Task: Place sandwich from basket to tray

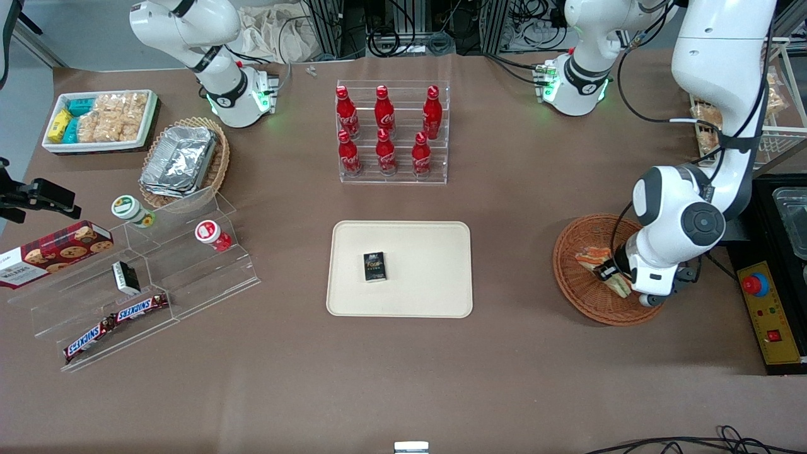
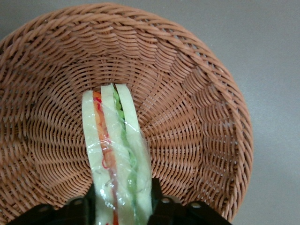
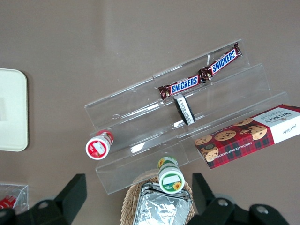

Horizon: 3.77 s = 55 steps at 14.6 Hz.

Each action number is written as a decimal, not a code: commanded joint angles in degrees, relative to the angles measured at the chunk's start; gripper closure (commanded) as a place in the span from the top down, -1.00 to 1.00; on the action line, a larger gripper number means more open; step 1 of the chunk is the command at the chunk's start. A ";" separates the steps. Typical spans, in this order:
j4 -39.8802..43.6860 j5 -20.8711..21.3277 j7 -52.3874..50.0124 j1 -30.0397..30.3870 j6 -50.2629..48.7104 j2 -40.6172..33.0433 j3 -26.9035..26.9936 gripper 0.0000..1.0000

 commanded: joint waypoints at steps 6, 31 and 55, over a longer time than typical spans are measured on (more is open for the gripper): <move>20.69 -0.38 -0.58 -2.40 -27.40 -1.39 -2.26 -1.00; 37.52 2.78 -0.76 -31.06 -24.72 22.95 -6.67 1.00; 18.44 1.11 43.51 -9.35 -37.29 -15.46 4.22 1.00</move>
